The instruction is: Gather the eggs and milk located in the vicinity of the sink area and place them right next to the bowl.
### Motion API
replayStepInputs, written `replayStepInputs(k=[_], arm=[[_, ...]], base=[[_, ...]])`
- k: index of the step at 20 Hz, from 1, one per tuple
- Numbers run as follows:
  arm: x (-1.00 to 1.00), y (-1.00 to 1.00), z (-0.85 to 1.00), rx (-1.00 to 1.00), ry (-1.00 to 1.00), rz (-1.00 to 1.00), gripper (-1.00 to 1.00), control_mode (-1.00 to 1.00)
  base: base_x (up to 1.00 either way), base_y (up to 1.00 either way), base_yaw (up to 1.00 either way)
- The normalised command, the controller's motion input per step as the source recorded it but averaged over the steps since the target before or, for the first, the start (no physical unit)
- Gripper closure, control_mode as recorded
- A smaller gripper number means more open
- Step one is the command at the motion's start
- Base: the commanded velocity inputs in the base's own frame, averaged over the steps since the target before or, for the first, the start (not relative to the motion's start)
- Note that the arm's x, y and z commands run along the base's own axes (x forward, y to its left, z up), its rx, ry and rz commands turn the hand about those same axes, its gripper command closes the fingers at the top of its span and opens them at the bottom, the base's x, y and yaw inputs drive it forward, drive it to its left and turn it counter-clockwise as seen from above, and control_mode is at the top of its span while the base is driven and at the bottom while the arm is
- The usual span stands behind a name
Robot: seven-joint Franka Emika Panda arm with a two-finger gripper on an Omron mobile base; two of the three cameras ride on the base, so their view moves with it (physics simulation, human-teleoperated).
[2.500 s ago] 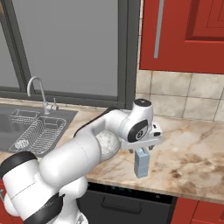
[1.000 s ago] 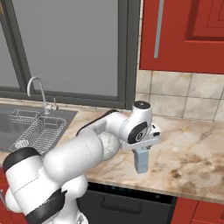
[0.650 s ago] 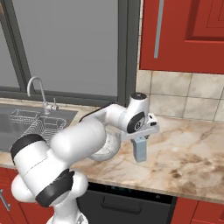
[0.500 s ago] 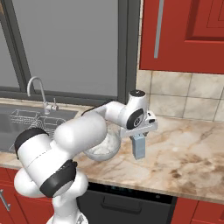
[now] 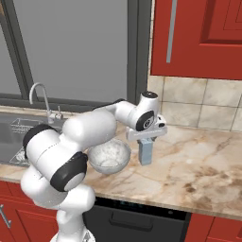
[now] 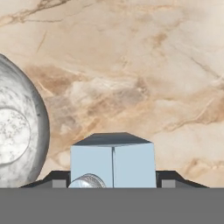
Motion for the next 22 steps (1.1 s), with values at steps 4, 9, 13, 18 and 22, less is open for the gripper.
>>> replayStepInputs(k=[4,9,13,18,22], arm=[[0.00,0.16,0.00,0.08,0.00,0.00,1.00,-1.00],[0.00,0.16,-0.01,0.00,0.00,0.00,1.00,-1.00],[0.00,0.08,-0.08,0.00,0.00,0.00,1.00,-1.00],[-0.11,0.12,-0.21,-0.01,-0.01,0.00,1.00,-1.00],[-0.09,0.00,-0.07,-0.01,-0.01,0.00,1.00,-1.00]], base=[[0.00,0.00,0.00],[0.00,0.00,0.00],[0.00,0.00,0.00],[0.00,0.00,0.00],[0.00,0.00,0.00]])
